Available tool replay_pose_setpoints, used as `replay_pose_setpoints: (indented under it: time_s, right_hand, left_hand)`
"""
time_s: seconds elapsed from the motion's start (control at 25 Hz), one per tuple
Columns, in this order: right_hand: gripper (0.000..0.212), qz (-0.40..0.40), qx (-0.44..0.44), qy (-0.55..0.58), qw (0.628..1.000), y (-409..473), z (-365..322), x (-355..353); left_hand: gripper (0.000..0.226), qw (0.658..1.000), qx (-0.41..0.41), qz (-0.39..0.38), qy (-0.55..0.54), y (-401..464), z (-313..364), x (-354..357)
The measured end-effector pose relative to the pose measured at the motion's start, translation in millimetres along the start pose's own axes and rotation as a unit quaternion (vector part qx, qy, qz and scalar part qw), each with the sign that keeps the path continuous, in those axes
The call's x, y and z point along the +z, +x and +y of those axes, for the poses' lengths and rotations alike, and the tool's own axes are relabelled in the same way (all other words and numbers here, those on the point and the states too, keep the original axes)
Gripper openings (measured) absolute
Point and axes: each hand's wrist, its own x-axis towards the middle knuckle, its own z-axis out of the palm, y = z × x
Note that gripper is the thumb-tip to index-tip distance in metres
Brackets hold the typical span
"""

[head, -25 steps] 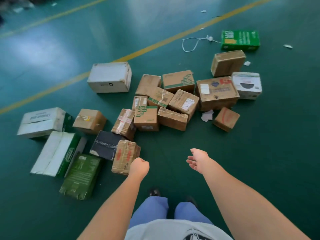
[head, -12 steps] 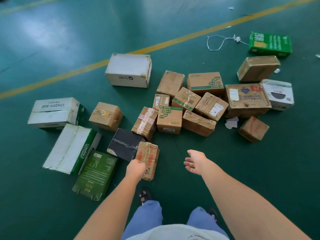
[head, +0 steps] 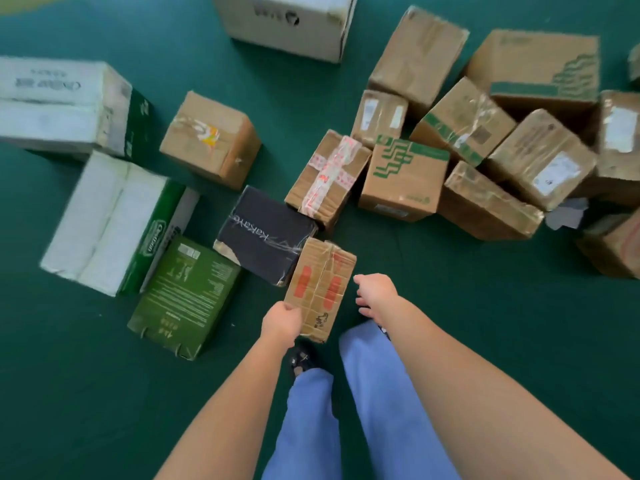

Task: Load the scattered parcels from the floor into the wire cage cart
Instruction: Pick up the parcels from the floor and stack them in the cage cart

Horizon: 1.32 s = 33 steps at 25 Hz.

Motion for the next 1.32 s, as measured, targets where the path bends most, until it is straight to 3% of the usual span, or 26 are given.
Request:
replay_pose_setpoints:
  time_s: [0.12,0.28,0.36,0.44,0.64,0.72,0.8,0.88,0.96,1.04,1.24,1.32]
  right_hand:
    - [0.014,-0.016,-0.059,-0.125,0.990,73,-5,37]
    - [0.050,0.017,-0.131,-0.262,0.956,161,0,74]
    - [0.064,0.046,-0.161,-0.319,0.933,193,2,85]
    - [0.073,0.051,-0.145,-0.335,0.930,219,3,90]
    - [0.073,0.020,-0.144,-0.367,0.919,249,17,92]
    - [0.074,0.073,-0.139,-0.380,0.912,248,19,86]
    - [0.077,0.130,-0.120,-0.379,0.908,239,16,73]
    - [0.076,0.152,-0.109,-0.371,0.910,228,11,59]
    - [0.076,0.164,-0.098,-0.381,0.904,216,5,44]
    - [0.079,0.166,-0.086,-0.393,0.900,204,-2,27]
    - [0.069,0.165,-0.038,-0.326,0.930,152,-5,-14]
    - [0.067,0.172,-0.020,-0.285,0.943,120,-1,-26]
  left_hand:
    - [0.014,0.995,-0.086,-0.001,-0.047,67,-25,25]
    - [0.030,0.983,-0.160,-0.001,-0.090,142,-58,60]
    - [0.055,0.975,-0.187,0.010,-0.123,167,-65,75]
    - [0.082,0.967,-0.200,0.025,-0.158,190,-67,86]
    - [0.104,0.939,-0.245,0.051,-0.236,227,-66,91]
    - [0.110,0.921,-0.270,0.063,-0.273,226,-65,88]
    - [0.101,0.893,-0.287,0.082,-0.337,215,-58,84]
    - [0.077,0.879,-0.286,0.086,-0.372,200,-47,82]
    - [0.042,0.893,-0.256,0.093,-0.359,187,-37,76]
    - [0.026,0.912,-0.202,0.100,-0.342,174,-23,67]
    - [0.043,0.939,-0.072,0.099,-0.320,125,10,49]
    - [0.064,0.957,-0.022,0.083,-0.278,102,17,39]
